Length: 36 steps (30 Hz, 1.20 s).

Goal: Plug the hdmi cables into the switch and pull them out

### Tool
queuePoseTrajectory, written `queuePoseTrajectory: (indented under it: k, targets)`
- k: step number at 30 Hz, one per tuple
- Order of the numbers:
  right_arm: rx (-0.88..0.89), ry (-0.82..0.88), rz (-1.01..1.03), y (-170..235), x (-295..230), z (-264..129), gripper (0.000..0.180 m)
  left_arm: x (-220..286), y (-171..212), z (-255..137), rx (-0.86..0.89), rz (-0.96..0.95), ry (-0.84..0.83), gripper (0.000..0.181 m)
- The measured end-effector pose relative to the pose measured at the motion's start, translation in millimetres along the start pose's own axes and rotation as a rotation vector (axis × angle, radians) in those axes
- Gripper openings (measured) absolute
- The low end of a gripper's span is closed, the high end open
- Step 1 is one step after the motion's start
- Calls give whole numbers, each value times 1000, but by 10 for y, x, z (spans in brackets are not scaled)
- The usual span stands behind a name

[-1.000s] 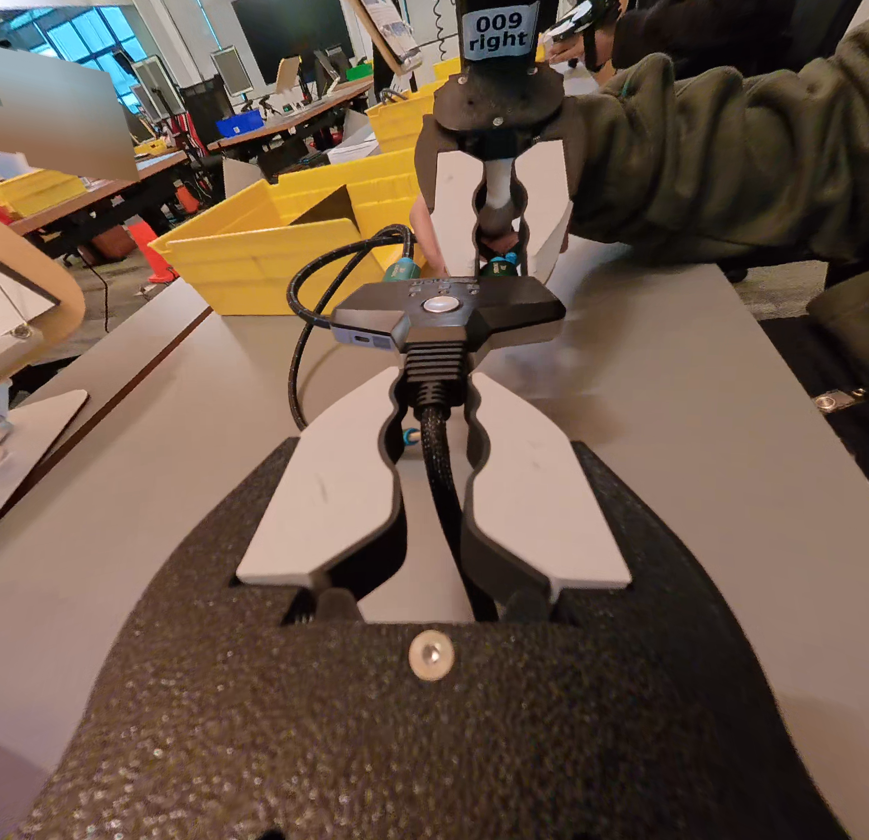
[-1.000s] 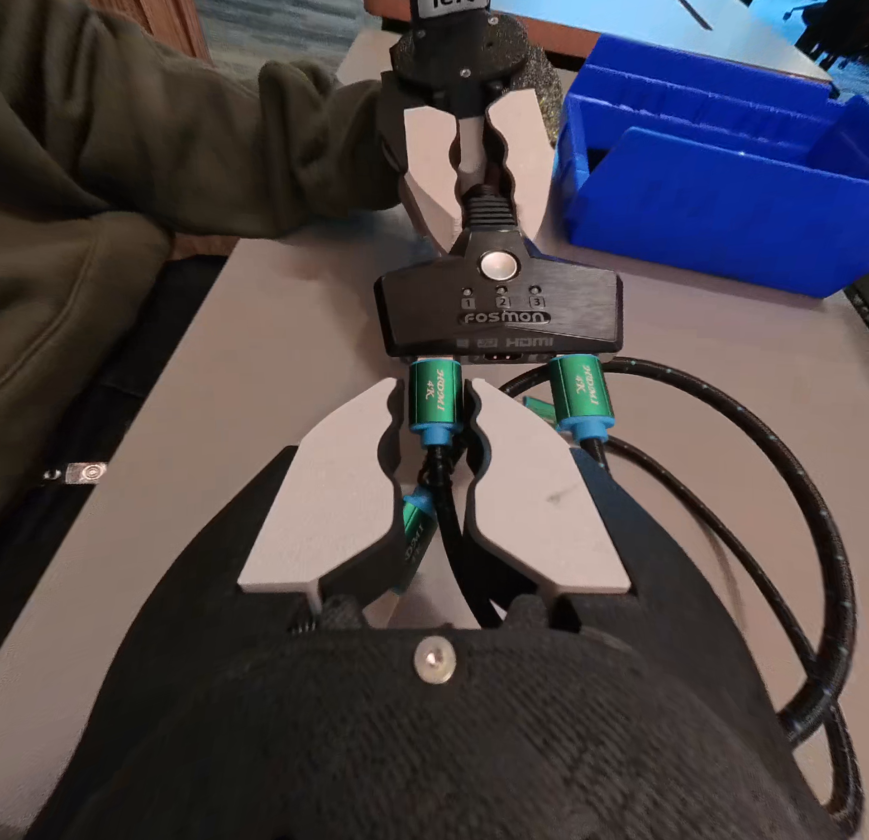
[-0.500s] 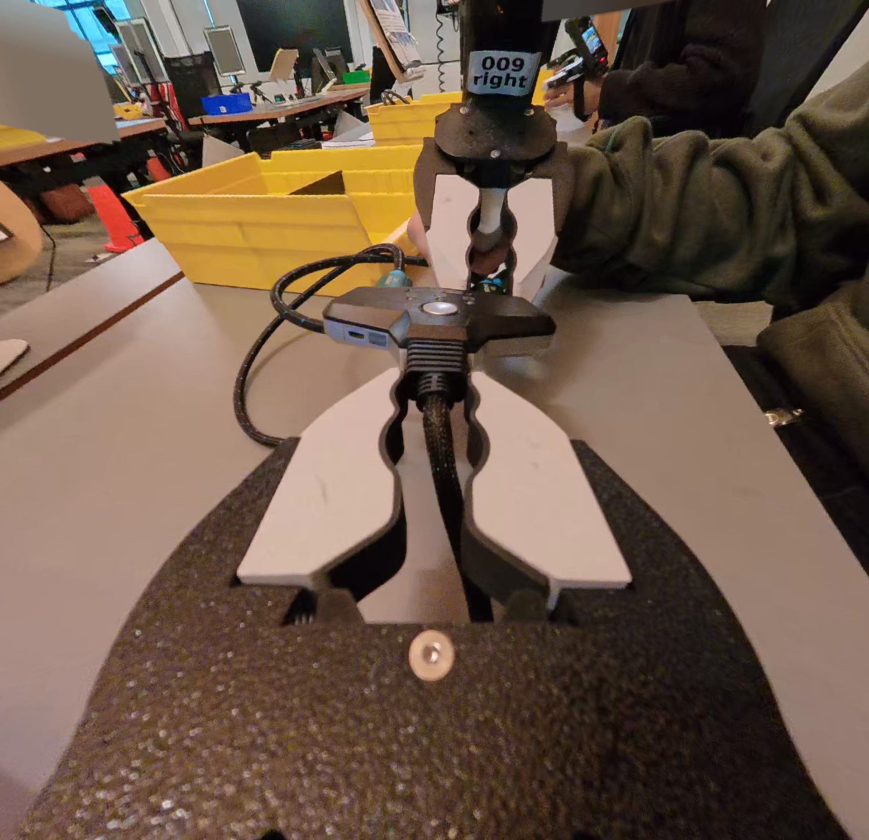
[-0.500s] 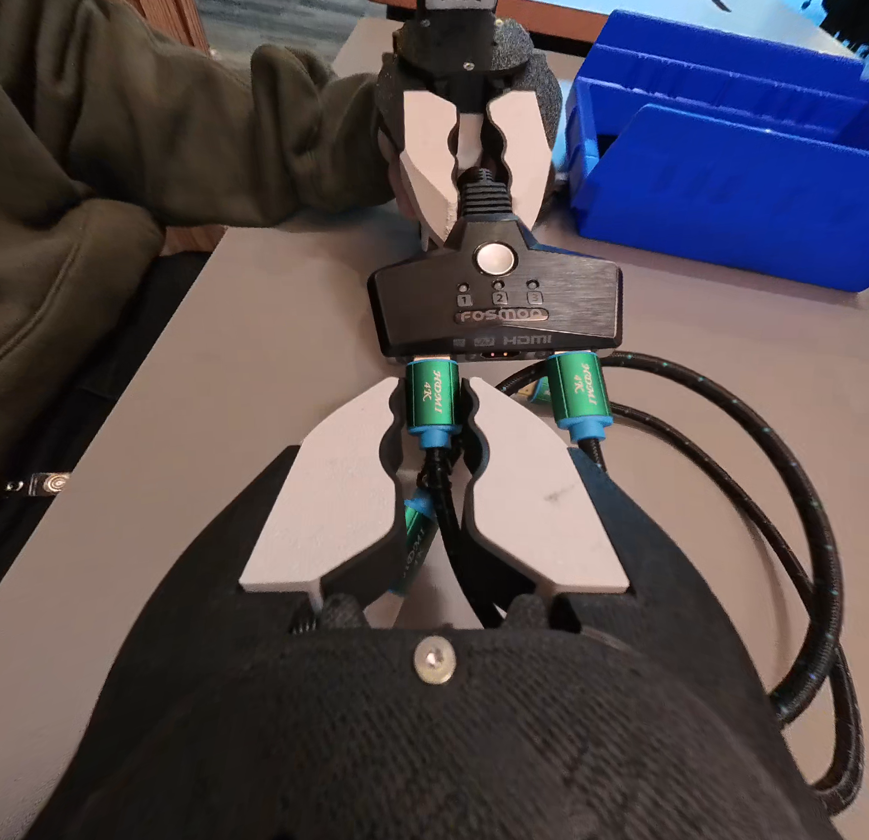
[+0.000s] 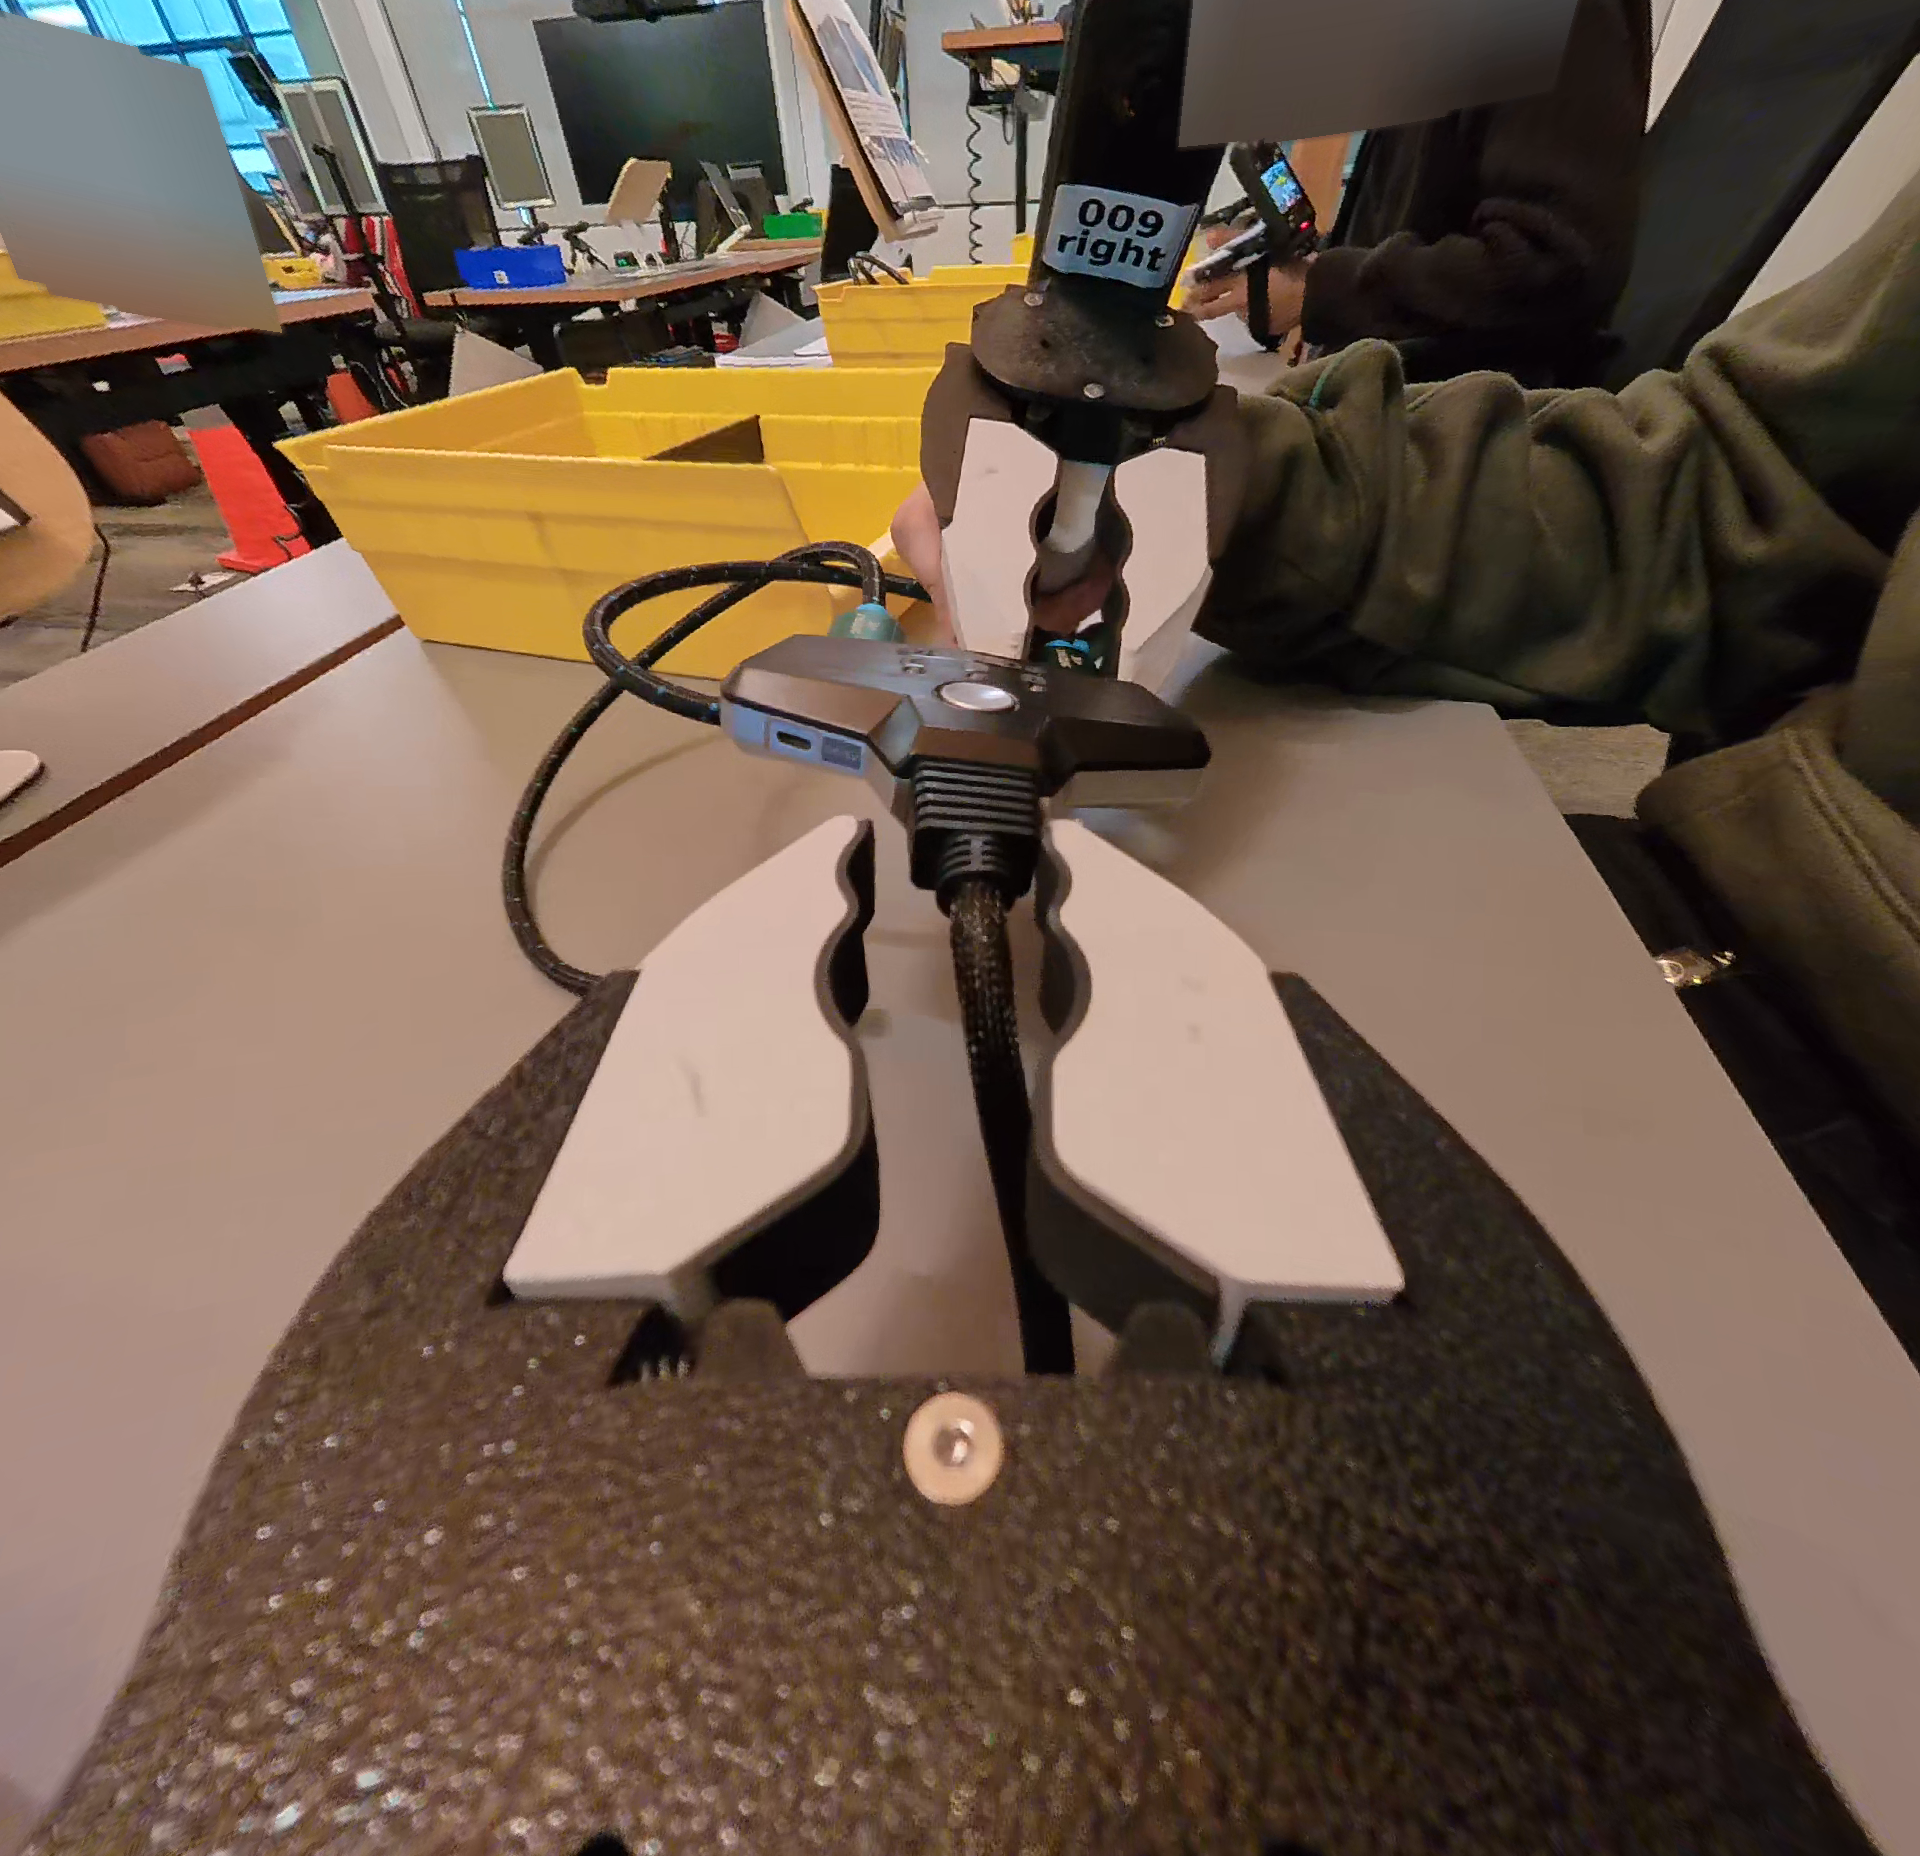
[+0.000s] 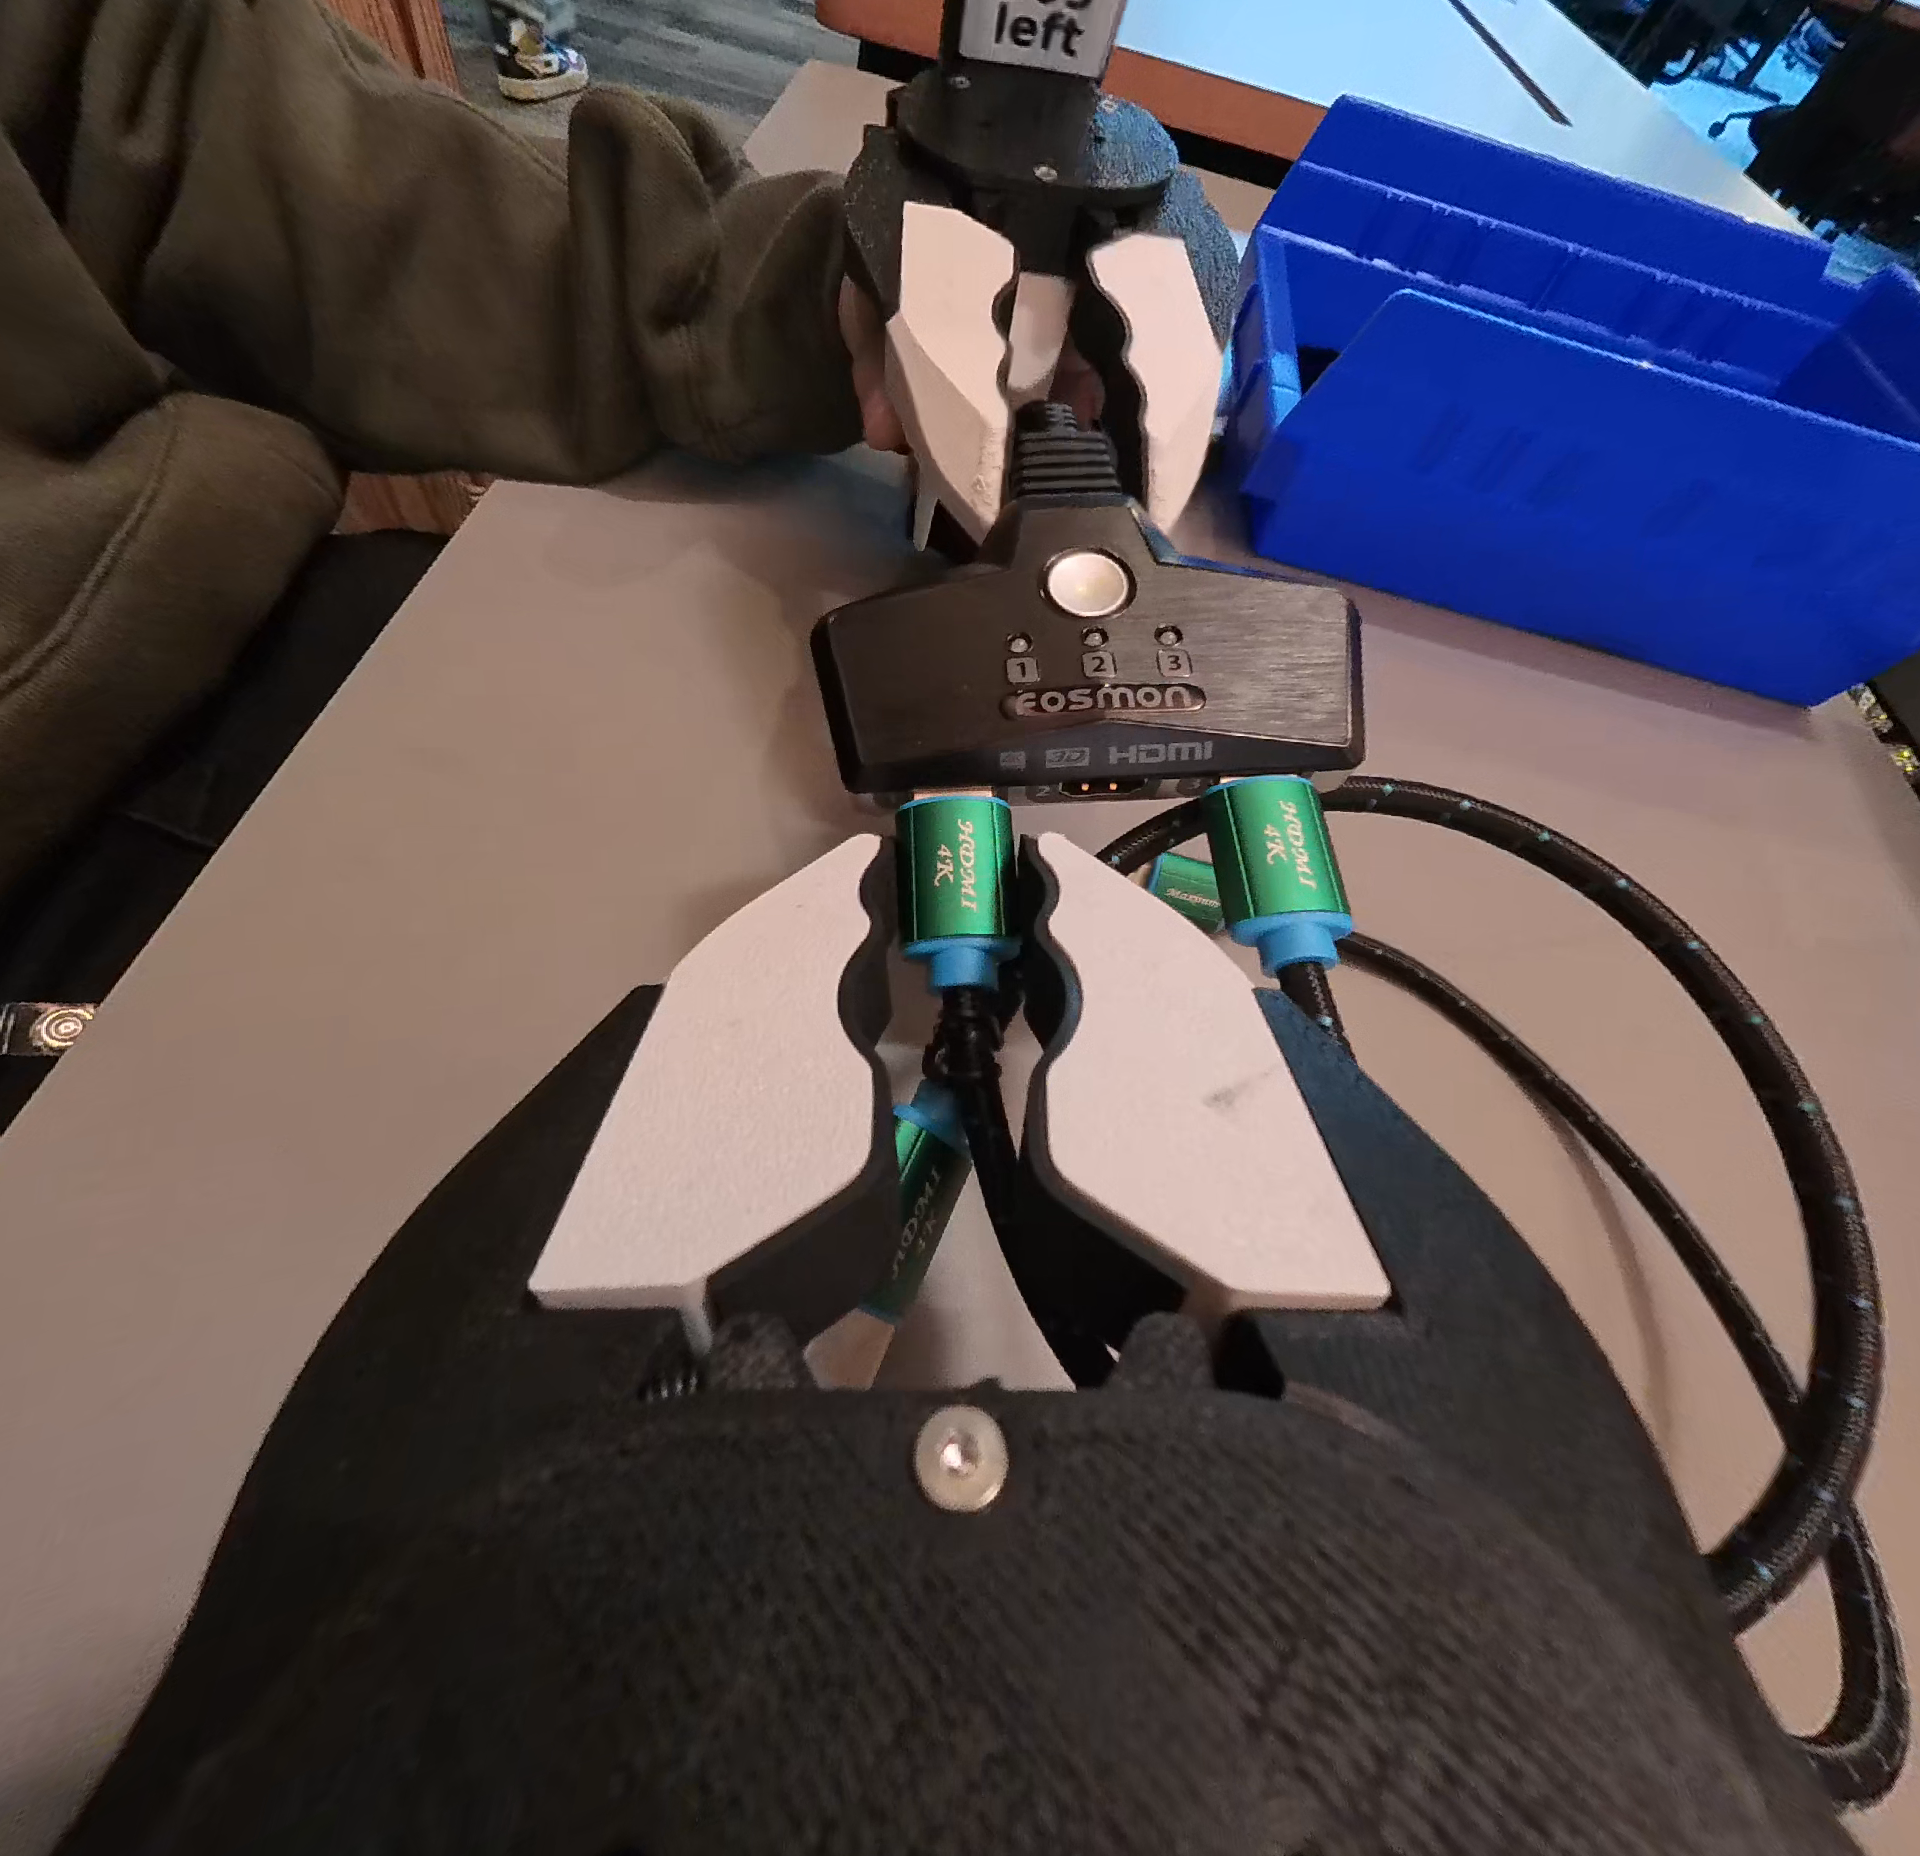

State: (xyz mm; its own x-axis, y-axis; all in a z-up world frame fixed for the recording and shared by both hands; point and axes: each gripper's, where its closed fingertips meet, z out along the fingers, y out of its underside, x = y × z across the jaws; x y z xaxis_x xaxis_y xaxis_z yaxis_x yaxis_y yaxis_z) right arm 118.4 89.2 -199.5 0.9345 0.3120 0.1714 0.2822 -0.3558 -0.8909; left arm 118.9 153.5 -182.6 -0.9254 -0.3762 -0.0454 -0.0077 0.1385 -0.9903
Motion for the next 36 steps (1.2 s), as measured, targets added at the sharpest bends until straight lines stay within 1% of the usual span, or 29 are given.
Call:
queuePoseTrajectory:
  k: [2, 5, 10, 15, 17, 27, 32, 36]
  targets:
    - [-4, 4, 4, 3, 9, -9, 22, -7, -32, -15, 13, 6, -9, 27]
    - [-9, 10, 3, 4, 20, -2, 22, -2, -47, -15, 9, 26, -15, 21]
    - [15, 16, 5, -46, 31, -19, 22, -18, -32, 0, -17, 46, -38, 22]
    - [-26, 23, -16, 23, 41, -35, 22, -25, 7, 38, -70, 103, -62, 21]
    - [-8, 36, -24, 23, 65, -40, 22, -40, 5, 42, -66, 93, -69, 21]
    - [60, -8, 38, -29, 38, -2, 23, -21, -31, -14, -86, 21, -41, 21]
    - [45, 14, 42, -110, 24, -24, 22, -5, -103, -40, -53, -13, -17, 21]
    - [-18, 23, 25, -230, -3, -11, 22, 19, -188, -121, -8, -7, -2, 21]
